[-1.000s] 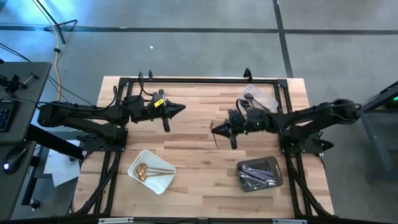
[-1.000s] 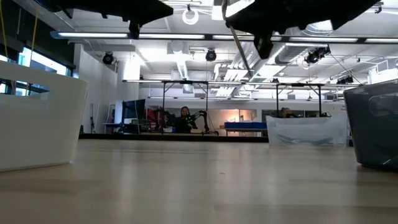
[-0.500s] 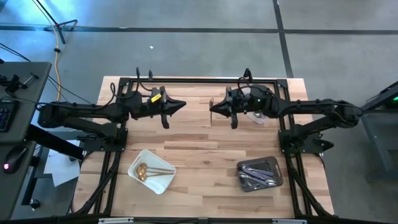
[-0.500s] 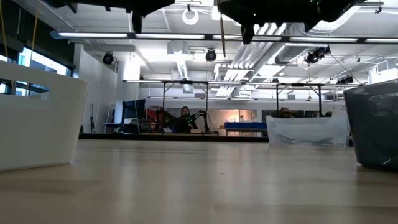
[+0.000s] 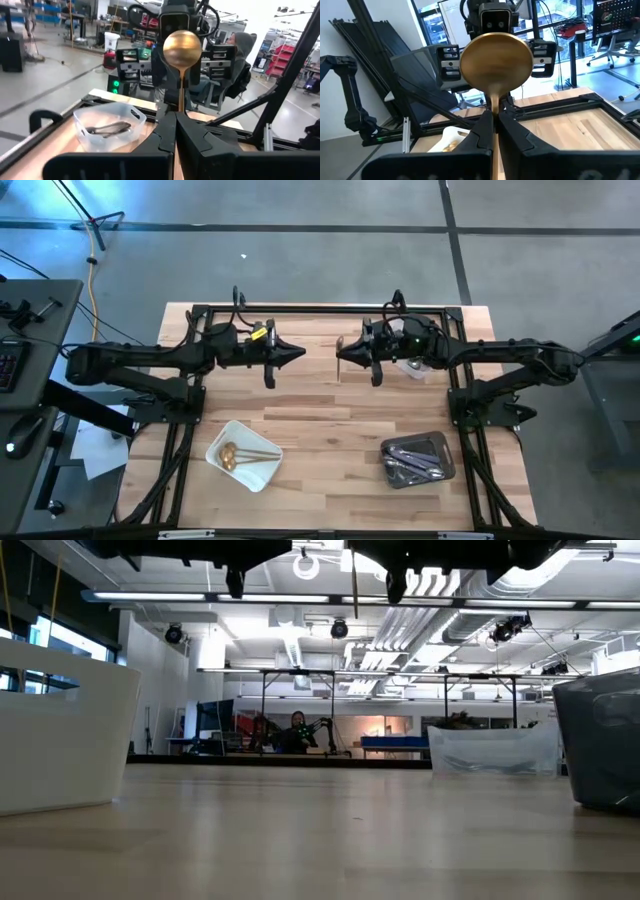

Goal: Sort silverware by color (type)
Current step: Put the gold spoon into the white bin

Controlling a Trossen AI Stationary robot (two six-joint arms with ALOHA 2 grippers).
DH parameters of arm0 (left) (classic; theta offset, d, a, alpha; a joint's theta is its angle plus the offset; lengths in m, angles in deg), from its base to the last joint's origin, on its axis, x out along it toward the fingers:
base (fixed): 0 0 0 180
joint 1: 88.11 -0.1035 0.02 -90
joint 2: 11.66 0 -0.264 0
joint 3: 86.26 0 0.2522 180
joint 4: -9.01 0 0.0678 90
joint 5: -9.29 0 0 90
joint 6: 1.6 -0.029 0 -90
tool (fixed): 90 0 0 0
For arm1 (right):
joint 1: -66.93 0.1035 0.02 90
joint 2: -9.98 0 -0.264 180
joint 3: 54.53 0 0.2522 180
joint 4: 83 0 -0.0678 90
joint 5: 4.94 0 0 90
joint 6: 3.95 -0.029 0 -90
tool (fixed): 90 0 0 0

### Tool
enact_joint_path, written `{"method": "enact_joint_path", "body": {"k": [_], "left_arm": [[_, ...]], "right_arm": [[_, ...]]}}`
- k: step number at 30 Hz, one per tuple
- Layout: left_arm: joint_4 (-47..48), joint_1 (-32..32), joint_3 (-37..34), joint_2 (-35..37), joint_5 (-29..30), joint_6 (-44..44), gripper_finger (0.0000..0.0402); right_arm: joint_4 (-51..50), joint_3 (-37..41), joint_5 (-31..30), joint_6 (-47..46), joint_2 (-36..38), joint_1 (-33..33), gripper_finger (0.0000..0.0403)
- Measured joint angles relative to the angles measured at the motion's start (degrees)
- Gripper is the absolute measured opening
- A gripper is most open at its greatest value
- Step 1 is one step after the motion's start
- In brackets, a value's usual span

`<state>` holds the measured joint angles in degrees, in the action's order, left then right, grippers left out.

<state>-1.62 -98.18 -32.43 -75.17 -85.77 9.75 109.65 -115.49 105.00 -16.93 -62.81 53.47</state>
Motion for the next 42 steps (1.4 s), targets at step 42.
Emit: {"method": "enact_joint_path", "body": {"k": [42], "left_arm": [[-2.83, 2.80, 0.00, -4.65, 0.55, 2.47, 0.0000]], "right_arm": [[-0.01, 0.02, 3.02, 1.08, 0.00, -0.01, 0.0000]]}}
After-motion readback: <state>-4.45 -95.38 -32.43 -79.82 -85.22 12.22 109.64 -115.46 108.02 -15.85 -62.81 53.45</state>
